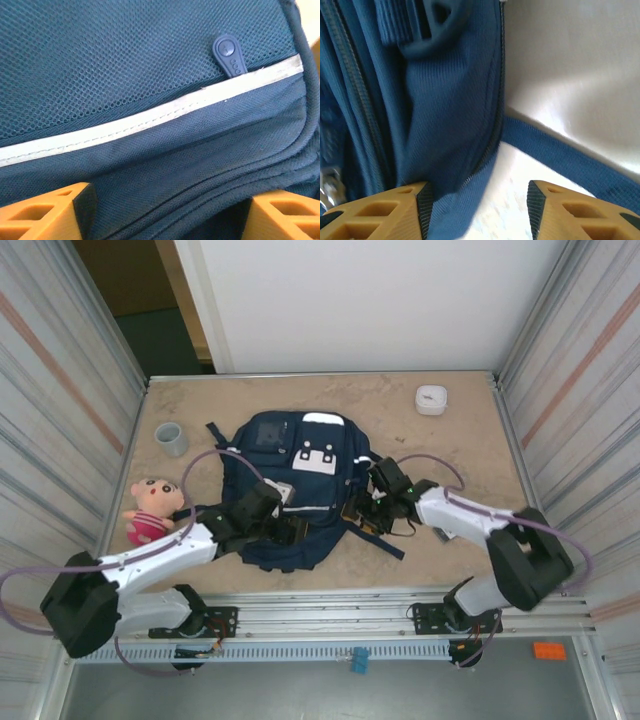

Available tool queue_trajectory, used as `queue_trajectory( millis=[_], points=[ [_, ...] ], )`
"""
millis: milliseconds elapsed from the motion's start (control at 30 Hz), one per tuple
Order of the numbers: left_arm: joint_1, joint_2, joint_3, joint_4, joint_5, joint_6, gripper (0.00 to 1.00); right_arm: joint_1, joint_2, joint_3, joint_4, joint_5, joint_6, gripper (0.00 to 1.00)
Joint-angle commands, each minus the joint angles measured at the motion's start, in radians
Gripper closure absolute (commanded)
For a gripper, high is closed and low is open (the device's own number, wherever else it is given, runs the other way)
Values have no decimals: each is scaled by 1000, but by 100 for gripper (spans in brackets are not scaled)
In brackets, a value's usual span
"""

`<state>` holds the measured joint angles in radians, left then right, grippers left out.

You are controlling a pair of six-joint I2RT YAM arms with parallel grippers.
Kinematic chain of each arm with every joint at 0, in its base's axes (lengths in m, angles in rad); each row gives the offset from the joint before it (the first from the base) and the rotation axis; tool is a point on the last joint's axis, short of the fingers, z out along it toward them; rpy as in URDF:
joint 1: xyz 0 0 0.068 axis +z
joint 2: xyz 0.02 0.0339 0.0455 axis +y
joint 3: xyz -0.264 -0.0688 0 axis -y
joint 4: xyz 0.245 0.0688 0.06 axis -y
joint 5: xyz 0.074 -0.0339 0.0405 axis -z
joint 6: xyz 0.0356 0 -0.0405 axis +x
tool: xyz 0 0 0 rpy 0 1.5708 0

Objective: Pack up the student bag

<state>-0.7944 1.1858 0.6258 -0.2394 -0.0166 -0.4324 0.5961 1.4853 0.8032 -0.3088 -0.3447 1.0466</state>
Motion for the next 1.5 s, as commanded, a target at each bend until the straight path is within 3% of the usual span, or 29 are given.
queue_trajectory(
  millis=[0,100,167,300,433,600,733,867,1000,1133,1467],
  points=[
    [23,73,20,39,-17,-54,29,-70,110,122,83,-15,-66,50],
    [17,105,60,27,7,-22,34,-121,164,180,87,-49,-99,52],
    [15,98,55,40,10,-8,42,-143,159,198,69,-69,-124,52],
    [15,49,44,35,-4,51,80,-166,79,190,-22,-59,-201,51],
    [17,-29,62,17,46,228,93,-179,-28,148,-70,-46,-278,48],
    [63,-149,125,-66,211,497,97,-177,-151,115,-50,-13,-466,43],
    [157,-234,140,-156,403,695,99,-157,-217,88,25,-41,-764,43],
    [245,-308,144,-245,499,893,99,-140,-193,109,-19,-78,-1130,45],
    [283,-361,155,-346,493,1107,100,-129,-100,173,-126,-113,-1446,45],
    [285,-360,157,-430,477,1223,100,-93,-8,218,-149,-122,-1644,48],
    [286,-388,109,-429,468,1266,100,-56,237,371,-122,-162,-1787,54]
  ],
)
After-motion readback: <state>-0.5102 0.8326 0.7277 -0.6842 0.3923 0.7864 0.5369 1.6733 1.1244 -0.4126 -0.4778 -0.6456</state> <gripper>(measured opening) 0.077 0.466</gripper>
